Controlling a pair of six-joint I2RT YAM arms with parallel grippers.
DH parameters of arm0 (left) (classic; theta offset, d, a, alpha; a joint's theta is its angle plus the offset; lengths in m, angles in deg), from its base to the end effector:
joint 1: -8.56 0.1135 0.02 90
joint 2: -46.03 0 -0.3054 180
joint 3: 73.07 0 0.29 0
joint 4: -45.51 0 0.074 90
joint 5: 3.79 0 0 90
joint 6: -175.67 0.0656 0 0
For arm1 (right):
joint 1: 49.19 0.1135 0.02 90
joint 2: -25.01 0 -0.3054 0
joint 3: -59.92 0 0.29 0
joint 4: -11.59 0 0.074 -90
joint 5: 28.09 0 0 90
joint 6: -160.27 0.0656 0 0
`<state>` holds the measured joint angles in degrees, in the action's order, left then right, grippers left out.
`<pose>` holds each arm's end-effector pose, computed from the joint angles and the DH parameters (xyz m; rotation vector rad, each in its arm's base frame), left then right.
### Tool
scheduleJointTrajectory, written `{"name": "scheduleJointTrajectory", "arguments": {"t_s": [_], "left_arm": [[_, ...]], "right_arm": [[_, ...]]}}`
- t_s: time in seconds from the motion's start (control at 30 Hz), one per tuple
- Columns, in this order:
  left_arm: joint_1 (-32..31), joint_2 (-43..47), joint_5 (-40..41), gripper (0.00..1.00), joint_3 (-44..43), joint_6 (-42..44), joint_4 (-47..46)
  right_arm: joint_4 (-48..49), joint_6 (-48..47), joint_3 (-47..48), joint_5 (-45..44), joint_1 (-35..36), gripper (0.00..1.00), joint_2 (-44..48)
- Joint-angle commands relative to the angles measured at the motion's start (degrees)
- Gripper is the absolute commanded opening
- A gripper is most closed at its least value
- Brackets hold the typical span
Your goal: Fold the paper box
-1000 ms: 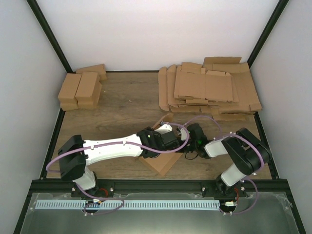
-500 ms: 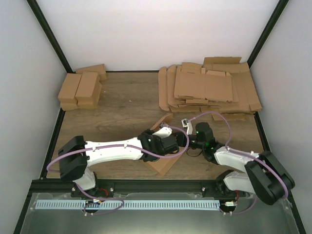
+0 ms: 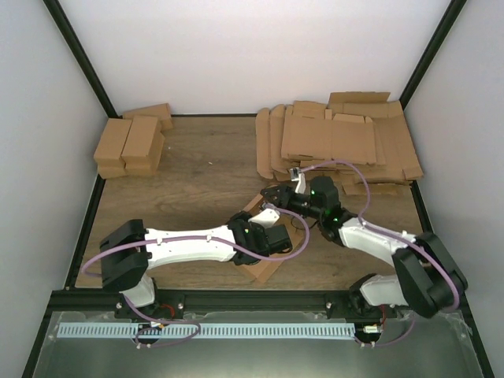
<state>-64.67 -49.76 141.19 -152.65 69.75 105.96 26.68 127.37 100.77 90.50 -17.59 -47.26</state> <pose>0.1539 -0.3244 0.2278 0.9520 2.0255 0.6447 0.2397 0.1843 0.2162 0.0719 2.1188 1.4698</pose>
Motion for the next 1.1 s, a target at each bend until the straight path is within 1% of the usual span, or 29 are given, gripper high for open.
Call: {"name": "scheduleJointTrajectory", "arguments": {"t_s": [0.0, 0.1, 0.13, 0.2, 0.3, 0.43, 0.47, 0.5, 0.63, 0.7, 0.73, 0.8, 0.9, 0.97, 1.07], "left_arm": [[-0.7, -1.2, -4.0, 0.08, 1.5, -1.1, -0.5], [-0.7, -1.2, -4.4, 0.08, 1.5, -1.0, -0.8], [-0.8, -1.3, -4.6, 0.09, 1.6, -1.0, -0.9], [-0.8, -1.3, -5.0, 0.1, 1.6, -1.0, -1.1], [-0.9, -1.4, -5.6, 0.15, 1.7, -0.7, -1.5], [-0.8, -0.7, -6.7, 0.2, 2.0, -0.3, -2.5], [-0.8, -0.3, -7.1, 0.22, 2.0, -0.3, -2.8], [-0.8, 0.0, -7.6, 0.26, 2.1, -0.2, -3.0], [-0.6, 2.1, -11.3, 0.59, 1.0, -0.4, -3.2], [-0.2, 3.7, -13.4, 0.7, 0.1, -0.7, -3.2], [0.2, 4.5, -14.7, 0.74, -0.4, -1.0, -3.2], [1.3, 6.1, -17.8, 0.78, -1.5, -1.8, -3.1], [5.2, 9.6, -24.3, 0.79, -2.4, -3.5, -4.0], [8.8, 12.6, -29.6, 0.79, -1.6, -4.5, -5.7], [15.2, 17.3, -37.9, 0.79, 1.8, -5.1, -9.5]], "right_arm": [[1.8, 2.5, 4.4, 3.9, 0.3, 0.4, -6.4], [4.9, 3.9, 4.4, 5.7, 0.3, 0.38, -9.4], [5.2, 4.0, 4.4, 5.9, 0.3, 0.36, -9.9], [5.4, 4.0, 4.1, 5.9, 0.3, 0.3, -10.3], [4.9, 3.6, 3.7, 5.3, 0.3, 0.18, -10.1], [3.8, 3.0, 3.4, 4.9, 0.3, 0.08, -9.9], [3.9, 3.0, 3.2, 4.9, 0.3, 0.07, -10.0], [4.0, 2.9, 3.0, 4.8, 0.3, 0.06, -10.1], [3.9, 2.5, 2.9, 4.7, 0.3, 0.05, -10.5], [3.9, 2.2, 2.8, 4.6, 0.3, 0.05, -10.7], [3.9, 2.0, 2.8, 4.6, 0.3, 0.05, -10.8], [4.0, 1.9, 2.8, 4.6, 0.3, 0.05, -11.2], [4.7, 2.0, 2.4, 4.8, 0.3, 0.05, -11.6], [4.9, 1.9, 2.3, 4.8, 0.3, 0.05, -11.7], [5.0, 1.7, 2.2, 4.6, 0.3, 0.05, -11.8]]}}
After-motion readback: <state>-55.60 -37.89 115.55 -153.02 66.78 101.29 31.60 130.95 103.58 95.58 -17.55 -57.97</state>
